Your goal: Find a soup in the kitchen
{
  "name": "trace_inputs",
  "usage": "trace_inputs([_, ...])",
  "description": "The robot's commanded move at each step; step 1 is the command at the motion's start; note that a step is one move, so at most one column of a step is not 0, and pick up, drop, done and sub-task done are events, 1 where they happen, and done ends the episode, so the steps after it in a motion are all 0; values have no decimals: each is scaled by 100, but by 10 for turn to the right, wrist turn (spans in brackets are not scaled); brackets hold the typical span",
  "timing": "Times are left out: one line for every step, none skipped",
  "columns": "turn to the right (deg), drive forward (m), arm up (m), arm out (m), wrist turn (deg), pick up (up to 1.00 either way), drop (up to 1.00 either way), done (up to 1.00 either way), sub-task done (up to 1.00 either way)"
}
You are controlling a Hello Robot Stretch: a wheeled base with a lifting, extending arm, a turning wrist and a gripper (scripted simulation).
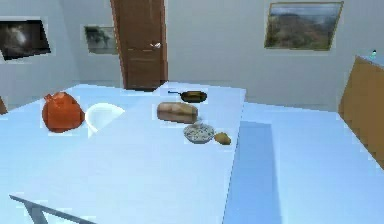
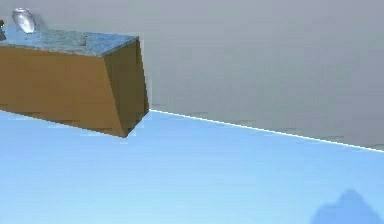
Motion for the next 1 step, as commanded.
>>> trace_inputs([0,0,0,0,0,0,0,100,0])
